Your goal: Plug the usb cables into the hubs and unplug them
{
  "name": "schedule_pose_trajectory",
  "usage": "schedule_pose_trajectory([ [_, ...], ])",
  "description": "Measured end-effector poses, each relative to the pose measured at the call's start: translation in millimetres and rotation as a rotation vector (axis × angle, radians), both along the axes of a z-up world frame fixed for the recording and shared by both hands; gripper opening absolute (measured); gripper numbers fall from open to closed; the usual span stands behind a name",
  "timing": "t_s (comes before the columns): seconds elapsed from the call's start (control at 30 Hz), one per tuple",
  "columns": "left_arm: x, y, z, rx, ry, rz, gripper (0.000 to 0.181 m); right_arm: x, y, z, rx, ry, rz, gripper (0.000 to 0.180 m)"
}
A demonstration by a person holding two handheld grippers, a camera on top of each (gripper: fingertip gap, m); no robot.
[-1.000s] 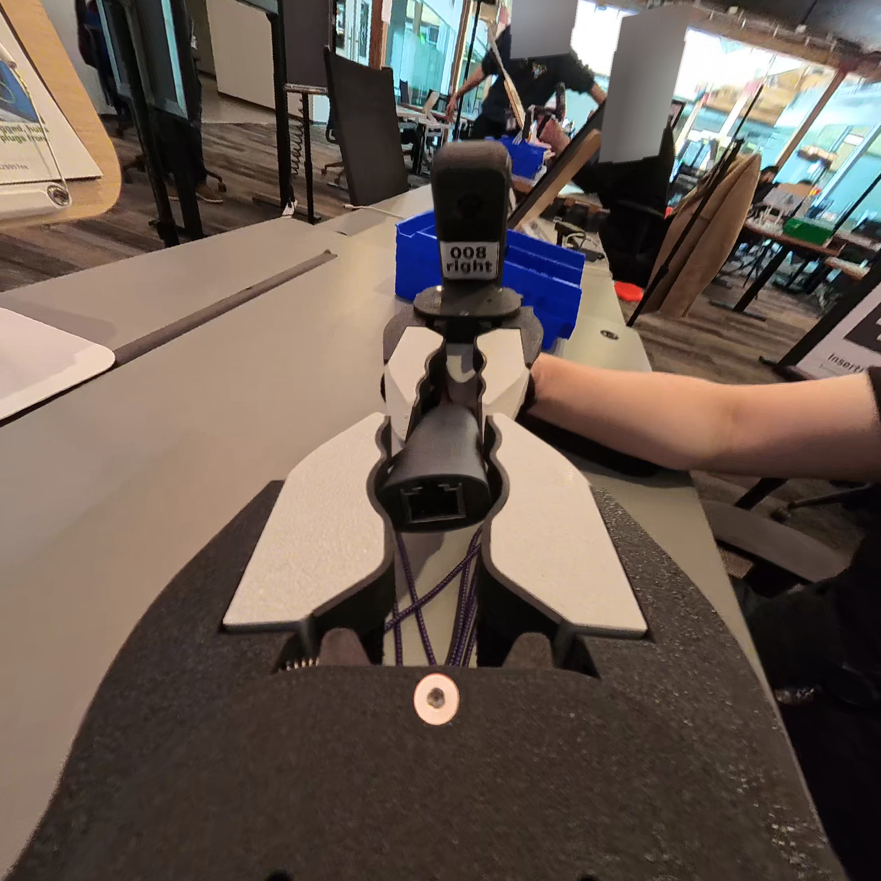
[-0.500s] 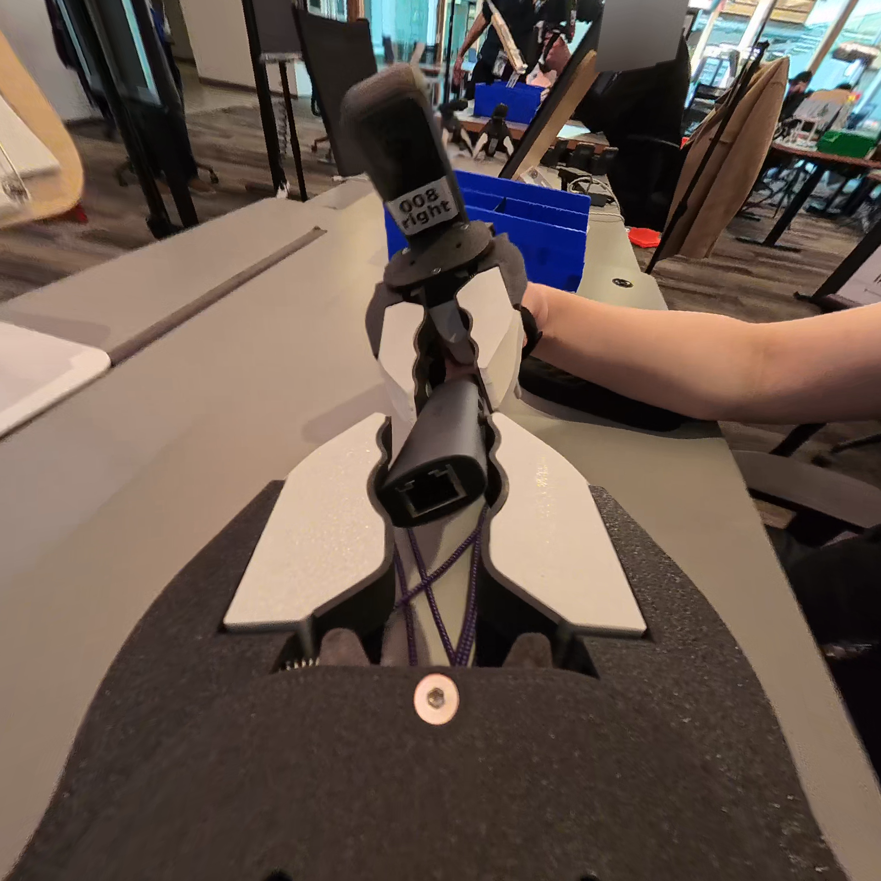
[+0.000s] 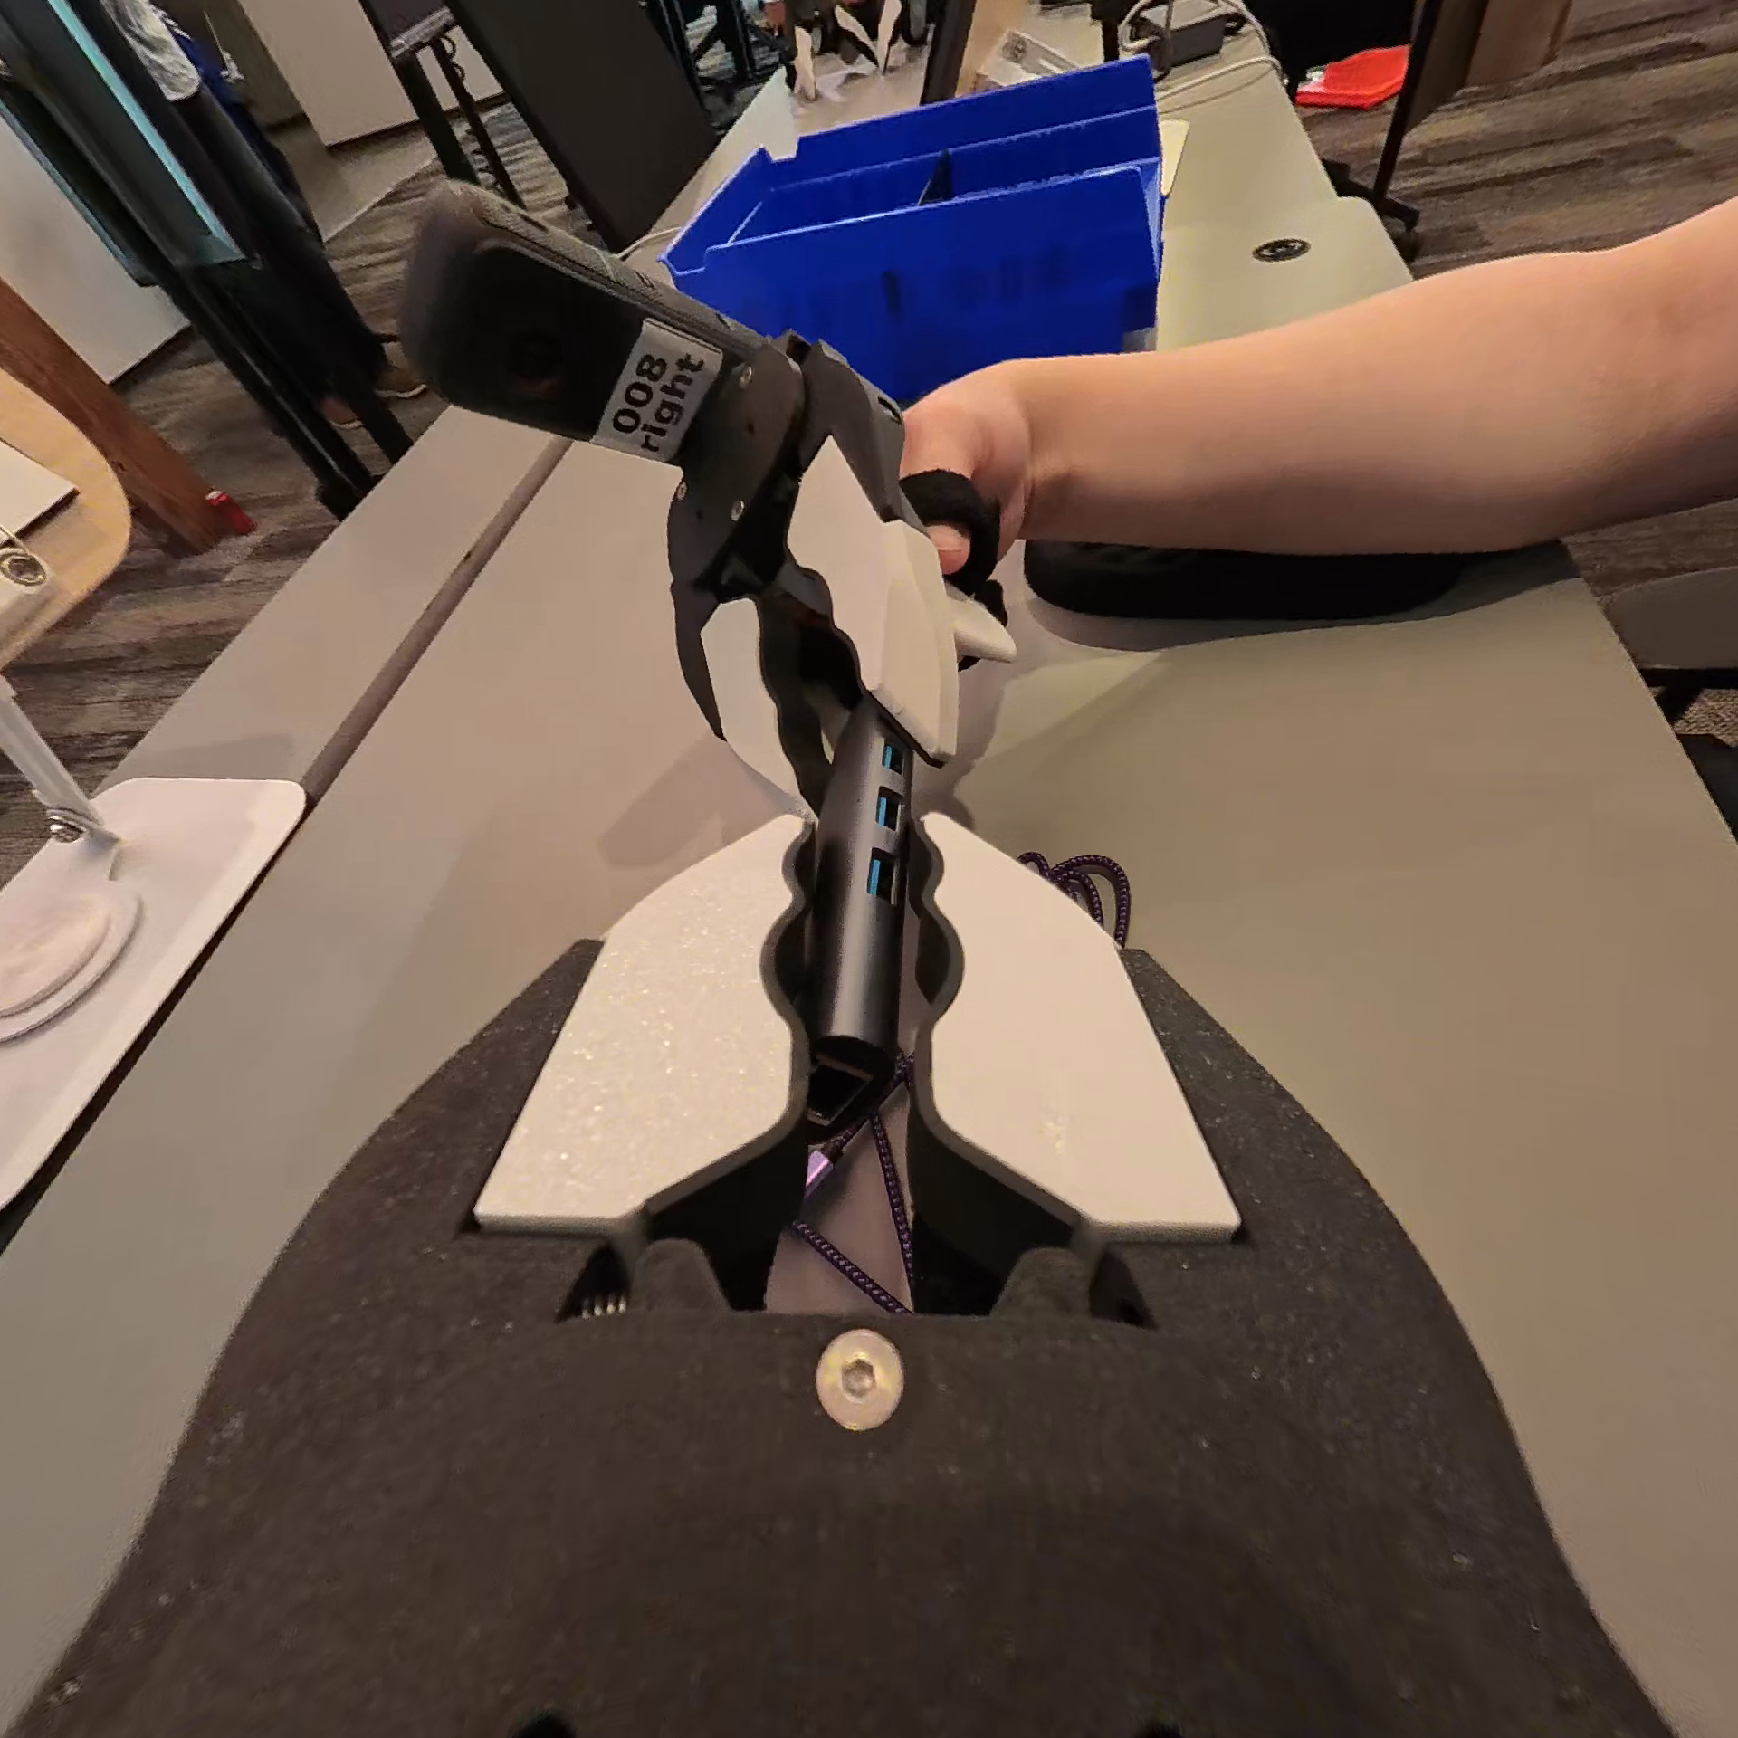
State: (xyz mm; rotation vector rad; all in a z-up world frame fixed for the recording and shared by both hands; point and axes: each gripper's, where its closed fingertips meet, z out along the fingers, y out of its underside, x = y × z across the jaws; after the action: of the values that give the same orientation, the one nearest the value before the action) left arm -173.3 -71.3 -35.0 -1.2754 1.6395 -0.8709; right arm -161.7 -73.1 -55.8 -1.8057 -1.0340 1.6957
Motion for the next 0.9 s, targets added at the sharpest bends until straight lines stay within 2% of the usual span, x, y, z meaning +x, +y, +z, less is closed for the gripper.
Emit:
schedule_pose_trajectory([
  [0.2, 1, -2, 1, -0.074, -0.01, -0.004, 0.031, 2, 1, 1, -0.043, 0.015, 0.004, 0.032],
  [0.27, 1, 0, 0, -0.067, -0.009, 0.0, 0.029, 2, 0, 1, -0.044, 0.017, 0.009, 0.032],
  [0.33, 1, 2, -2, -0.03, -0.012, 0.005, 0.019, 2, 0, 1, -0.043, 0.014, 0.008, 0.032],
  [0.53, 2, 4, 0, -0.013, -0.003, 0.019, 0.018, 4, 4, 5, -0.011, 0.041, -0.022, 0.032],
  [0.63, 0, 8, 14, -0.068, -0.071, 0.038, 0.017, 3, 11, 24, 0.119, 0.128, -0.087, 0.03],
  [0.73, -3, 12, 25, -0.122, -0.136, 0.05, 0.017, 1, 18, 37, 0.277, 0.168, -0.172, 0.045],
  [0.8, -7, 15, 30, -0.14, -0.162, 0.056, 0.017, 1, 25, 39, 0.478, 0.132, -0.258, 0.057],
  [0.9, -11, 15, 35, -0.166, -0.193, 0.049, 0.017, -2, 20, 42, 0.791, 0.031, -0.298, 0.051],
])
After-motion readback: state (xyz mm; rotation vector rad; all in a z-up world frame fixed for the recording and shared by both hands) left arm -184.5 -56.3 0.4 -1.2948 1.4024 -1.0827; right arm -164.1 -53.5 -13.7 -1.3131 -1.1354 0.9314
